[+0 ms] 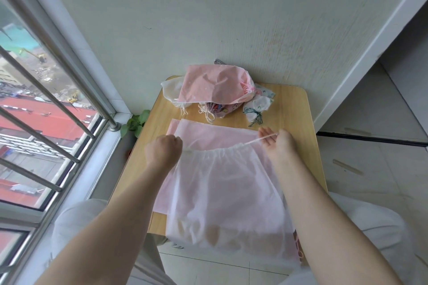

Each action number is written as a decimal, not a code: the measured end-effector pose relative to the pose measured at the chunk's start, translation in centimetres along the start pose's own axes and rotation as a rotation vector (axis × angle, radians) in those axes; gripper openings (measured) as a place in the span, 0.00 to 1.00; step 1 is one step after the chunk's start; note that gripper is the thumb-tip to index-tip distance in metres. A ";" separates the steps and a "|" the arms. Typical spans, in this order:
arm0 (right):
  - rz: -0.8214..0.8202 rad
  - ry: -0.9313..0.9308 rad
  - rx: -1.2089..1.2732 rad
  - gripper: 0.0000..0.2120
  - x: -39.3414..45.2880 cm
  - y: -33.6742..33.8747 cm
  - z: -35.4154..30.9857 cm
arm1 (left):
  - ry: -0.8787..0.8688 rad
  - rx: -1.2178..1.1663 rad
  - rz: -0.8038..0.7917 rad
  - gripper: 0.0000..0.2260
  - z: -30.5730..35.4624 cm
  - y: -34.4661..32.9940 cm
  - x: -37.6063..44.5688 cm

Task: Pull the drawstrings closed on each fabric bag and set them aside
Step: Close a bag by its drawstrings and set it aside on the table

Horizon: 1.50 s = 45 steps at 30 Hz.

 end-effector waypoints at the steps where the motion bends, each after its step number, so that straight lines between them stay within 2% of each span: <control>1: -0.032 -0.019 -0.094 0.07 0.1 -0.4 0.4 | -0.015 0.028 -0.037 0.22 0.2 -0.5 -0.1; 3: -0.133 0.118 -0.470 0.08 0.1 -1.5 -0.3 | -0.024 0.047 -0.094 0.25 0.3 -1.0 -0.3; 5: -0.268 0.476 -0.911 0.10 -1.0 -3.6 -2.2 | -0.009 0.026 -0.108 0.24 0.3 -0.8 -0.7; 7: -0.471 0.763 -1.386 0.11 -3.5 -6.1 -1.4 | -0.013 -0.012 -0.089 0.23 0.9 -0.4 -1.2; 9: -0.578 0.888 -1.744 0.13 -4.7 -7.0 0.2 | -0.028 -0.049 -0.075 0.21 1.7 -0.2 -1.5; 12: -0.556 0.892 -1.981 0.24 -4.7 -6.5 0.9 | -0.054 -0.088 -0.061 0.20 2.5 0.0 -1.4; 17: -0.441 0.838 -1.902 0.25 -4.2 -4.8 -0.6 | 0.081 -0.174 -0.033 0.15 1.0 1.0 -1.0; 20: -0.302 0.849 -1.951 0.22 -3.0 -2.7 -3.1 | 0.195 -0.166 0.006 0.10 -2.5 2.0 -0.1; 24: -0.180 0.735 -2.013 0.22 -1.8 -0.9 -3.6 | 0.240 -0.183 0.095 0.09 -4.7 2.4 0.0; 26: -0.207 0.792 -1.933 0.21 -2.0 -1.8 -3.6 | 0.248 -0.194 0.120 0.12 -4.4 2.3 -0.4; 28: -0.332 0.823 -1.775 0.22 -1.9 -2.6 -3.1 | 0.230 -0.202 0.086 0.13 -3.3 2.4 -0.5; 30: -0.467 0.717 -1.628 0.25 -2.2 -2.9 -1.9 | 0.201 -0.227 -0.009 0.12 -1.7 2.1 -0.6; 31: -0.519 0.669 -1.578 0.25 -2.3 -3.1 -1.1 | 0.181 -0.240 -0.036 0.16 -0.9 2.1 -0.9; 33: -0.569 0.622 -1.524 0.22 -2.4 -3.6 0.0 | 0.132 -0.235 0.009 0.20 0.8 2.4 -1.7; 35: -0.543 0.621 -1.495 0.17 -2.2 -3.9 0.5 | 0.098 -0.214 0.096 0.12 2.2 2.9 -2.5; 36: -0.521 0.630 -1.479 0.17 -2.3 -4.1 0.5 | 0.099 -0.197 0.050 0.12 2.8 2.4 -2.8; 38: -0.496 0.620 -1.445 0.16 -2.2 -4.1 0.7 | 0.125 -0.073 -0.227 0.22 3.8 -0.3 -3.8; 40: -0.482 0.601 -1.423 0.16 -2.3 -4.1 0.8 | 0.146 0.000 -0.457 0.28 4.4 -2.7 -5.4; 42: -0.471 0.604 -1.394 0.15 -2.3 -4.2 0.8 | 0.168 -0.042 -0.533 0.26 4.9 -3.8 -6.0; 45: -0.461 0.616 -1.342 0.14 -2.6 -4.5 0.7 | 0.218 -0.185 -0.595 0.17 6.1 -4.2 -6.5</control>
Point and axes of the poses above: each hand's wrist, its own x-axis towards the middle knuckle, its own y-axis out of the back of the hand, z = x × y, the point moved 9 cm from there along x, towards the middle knuckle, and after that the axes turned 9 degrees about y, right-handed, at the moved point
